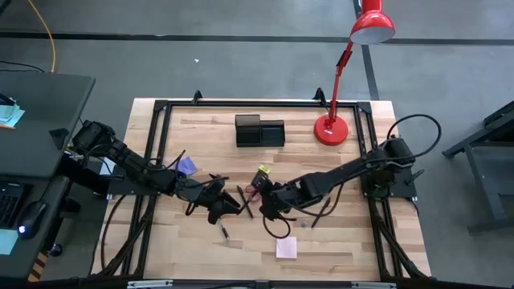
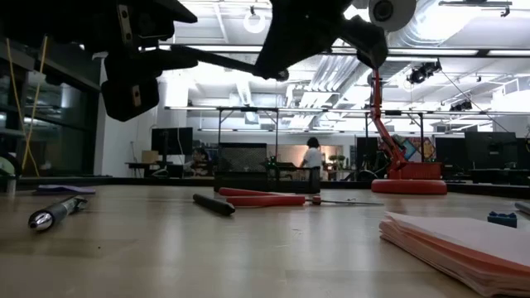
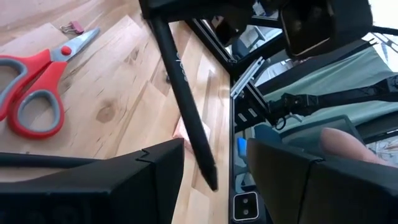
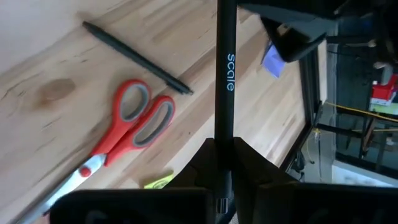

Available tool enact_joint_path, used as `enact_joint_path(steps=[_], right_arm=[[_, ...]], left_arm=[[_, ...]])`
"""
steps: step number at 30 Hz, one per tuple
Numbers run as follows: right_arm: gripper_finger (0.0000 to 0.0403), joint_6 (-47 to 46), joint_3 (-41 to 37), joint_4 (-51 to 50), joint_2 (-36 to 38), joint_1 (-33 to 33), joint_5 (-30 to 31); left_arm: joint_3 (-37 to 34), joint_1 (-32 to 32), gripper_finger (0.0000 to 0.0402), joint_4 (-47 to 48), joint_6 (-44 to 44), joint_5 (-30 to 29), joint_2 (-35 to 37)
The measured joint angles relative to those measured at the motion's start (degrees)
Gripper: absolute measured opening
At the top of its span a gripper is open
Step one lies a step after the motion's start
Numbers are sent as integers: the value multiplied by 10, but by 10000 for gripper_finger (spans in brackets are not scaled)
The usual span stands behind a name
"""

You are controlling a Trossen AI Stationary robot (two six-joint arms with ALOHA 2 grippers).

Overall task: Pick and place office supplies into organizer
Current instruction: Put the middle black pen into the desk organizer

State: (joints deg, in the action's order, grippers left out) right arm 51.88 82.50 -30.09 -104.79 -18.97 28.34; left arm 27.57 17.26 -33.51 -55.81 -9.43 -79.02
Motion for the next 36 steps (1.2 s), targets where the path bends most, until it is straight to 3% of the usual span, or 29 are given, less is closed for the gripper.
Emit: enact_joint_path(steps=[19,22,28,36], right_arm=[[6,75,-1,73,-3,13,-33],[6,74,-1,73,-3,13,-34],[6,82,-1,77,-3,9,-41],[6,69,-1,63,-2,8,-33]], left_arm=[[1,0,160,6,10,9,-27],[4,0,129,4,9,10,-48],[29,-5,13,7,15,18,-82],[42,-23,7,39,27,47,-83]])
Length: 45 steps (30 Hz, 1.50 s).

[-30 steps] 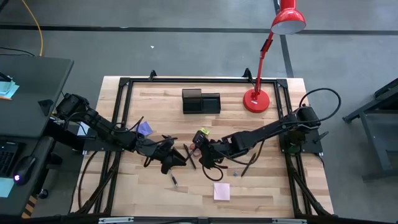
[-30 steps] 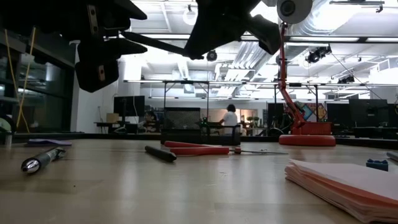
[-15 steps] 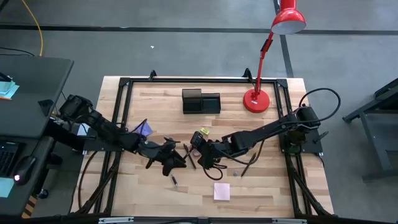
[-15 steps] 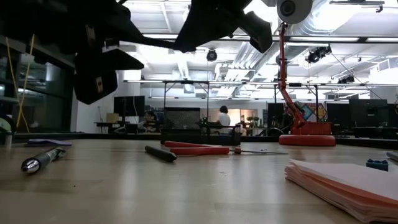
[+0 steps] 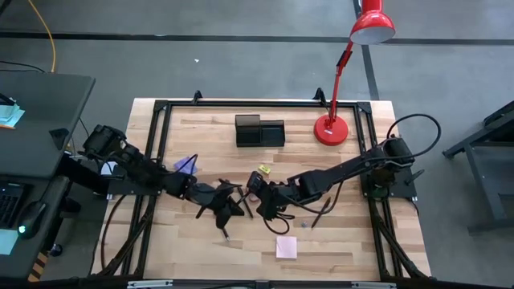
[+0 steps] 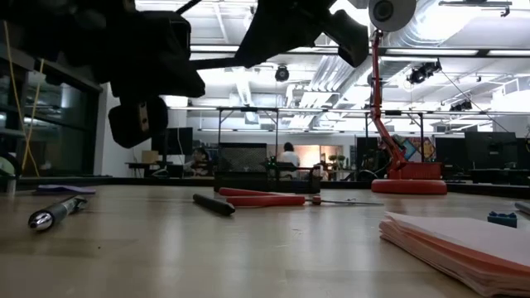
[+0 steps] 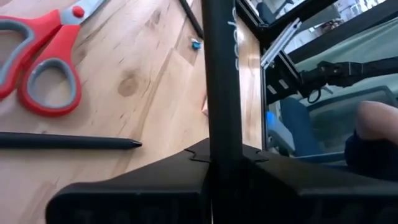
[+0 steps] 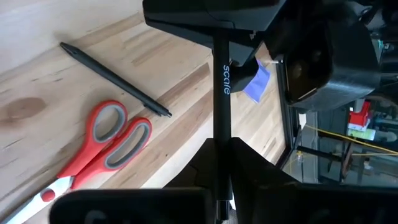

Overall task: Pick and place office supplies into organizer
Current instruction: Put the middle black pen into the desk organizer

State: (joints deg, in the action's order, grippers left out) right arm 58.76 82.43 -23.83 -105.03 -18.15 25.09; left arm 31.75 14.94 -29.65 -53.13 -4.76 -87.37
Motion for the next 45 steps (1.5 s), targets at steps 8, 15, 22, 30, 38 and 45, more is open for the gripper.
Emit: enact_joint_path(steps=[8,15,22,30,38,45], right_arm=[[20,-5,0,-11,-1,-3,16],[51,-15,0,-26,-1,-2,24],[75,-22,0,-30,-1,-2,30],[98,-22,0,-41,4,-1,88],[114,-103,0,-78,53,5,117],[115,-293,-6,-99,144,16,-29]], left_arm=[[2,1,3,24,8,-7,0],[2,1,2,28,17,-10,0],[2,1,1,32,19,-18,-1],[2,1,1,59,19,-35,-1],[2,9,0,79,43,-93,-1],[1,52,0,79,70,-217,-1]])
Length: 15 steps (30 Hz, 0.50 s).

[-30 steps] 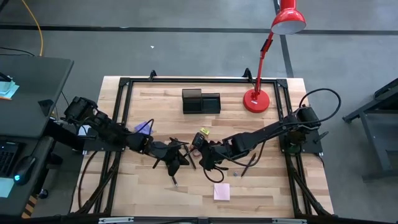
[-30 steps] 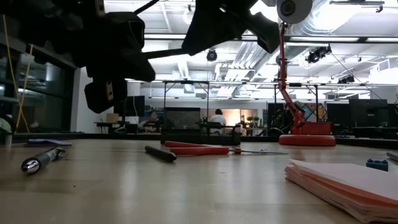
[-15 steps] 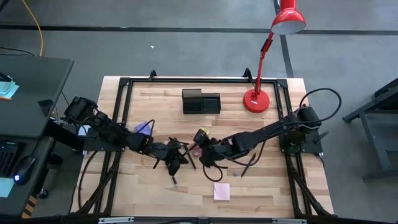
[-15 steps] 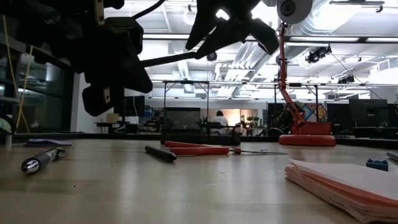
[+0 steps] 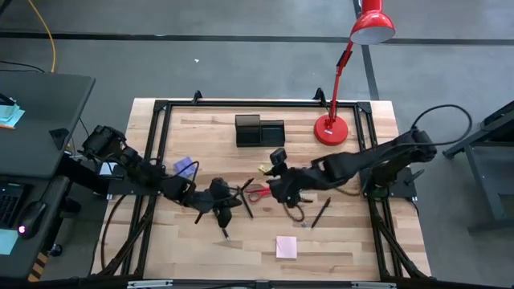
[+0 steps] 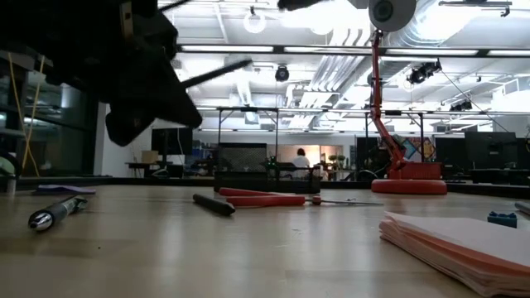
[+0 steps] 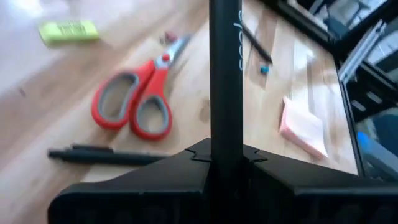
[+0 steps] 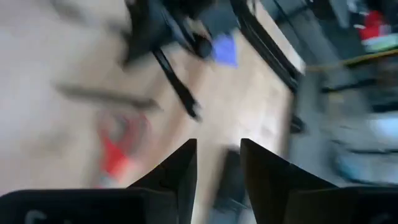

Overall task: Pick and place office supplies into organizer
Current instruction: Put the middle black pen into the desk organizer

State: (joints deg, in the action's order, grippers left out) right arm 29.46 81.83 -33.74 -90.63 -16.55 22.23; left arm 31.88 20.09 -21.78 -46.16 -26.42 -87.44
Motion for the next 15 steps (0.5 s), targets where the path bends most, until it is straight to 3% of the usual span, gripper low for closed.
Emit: enact_joint_path(steps=[3,7,15], right_arm=[[115,-53,-15,20,21,11,-73],[115,-81,-46,36,33,19,-107],[115,-108,-167,271,39,71,-277]], left_arm=[[0,22,0,-25,27,-69,0],[0,48,0,-30,40,-161,0],[0,71,0,-56,48,-303,0]])
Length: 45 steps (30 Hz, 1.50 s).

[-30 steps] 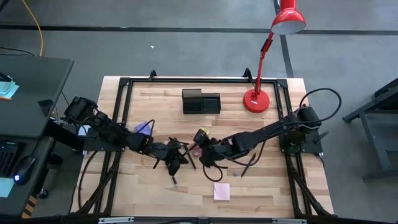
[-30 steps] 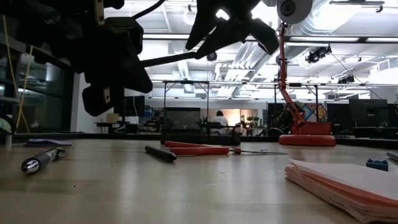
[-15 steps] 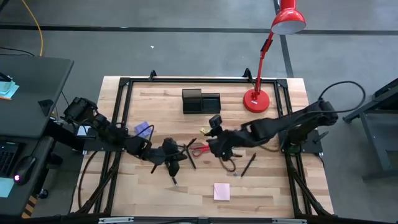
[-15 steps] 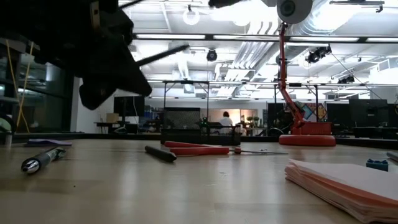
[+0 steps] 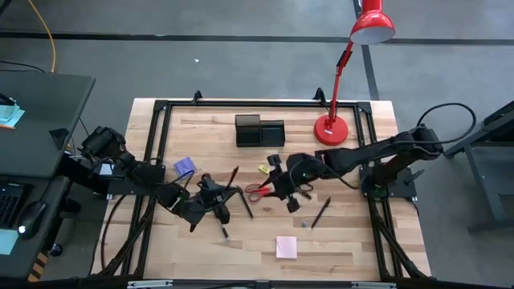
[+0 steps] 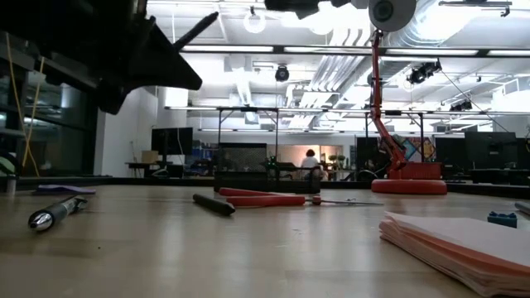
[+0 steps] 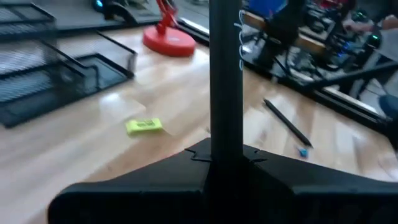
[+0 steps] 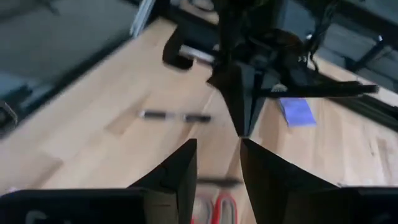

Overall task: Pick and place office supplies into organizer
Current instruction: Put the middle black pen into the desk organizer

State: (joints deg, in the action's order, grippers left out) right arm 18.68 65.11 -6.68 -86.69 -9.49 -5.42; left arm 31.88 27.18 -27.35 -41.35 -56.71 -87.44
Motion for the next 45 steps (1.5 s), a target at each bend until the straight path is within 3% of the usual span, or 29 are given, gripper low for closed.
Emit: enact_joint_path(steps=[6,12,17,22,27,31,37,45], right_arm=[[115,-55,-73,185,9,63,-159],[115,-103,-138,334,8,120,-193],[115,-119,-166,370,8,146,-296],[115,-114,-176,379,-7,152,-277],[115,-109,-176,408,-36,151,-282],[115,-113,-171,445,-54,151,-287],[115,-117,-135,434,-75,151,-295],[115,-127,-108,429,-82,150,-319]], left_arm=[[0,-1,0,0,10,-47,-4],[0,-2,0,-1,52,-69,-10],[0,-2,0,-47,129,-63,-10],[0,-7,0,-145,235,-8,-10],[1,-31,0,-186,261,74,-10],[0,-47,0,-188,260,80,-23],[7,-73,0,-195,255,121,-46],[8,-73,0,-199,253,128,-47]])
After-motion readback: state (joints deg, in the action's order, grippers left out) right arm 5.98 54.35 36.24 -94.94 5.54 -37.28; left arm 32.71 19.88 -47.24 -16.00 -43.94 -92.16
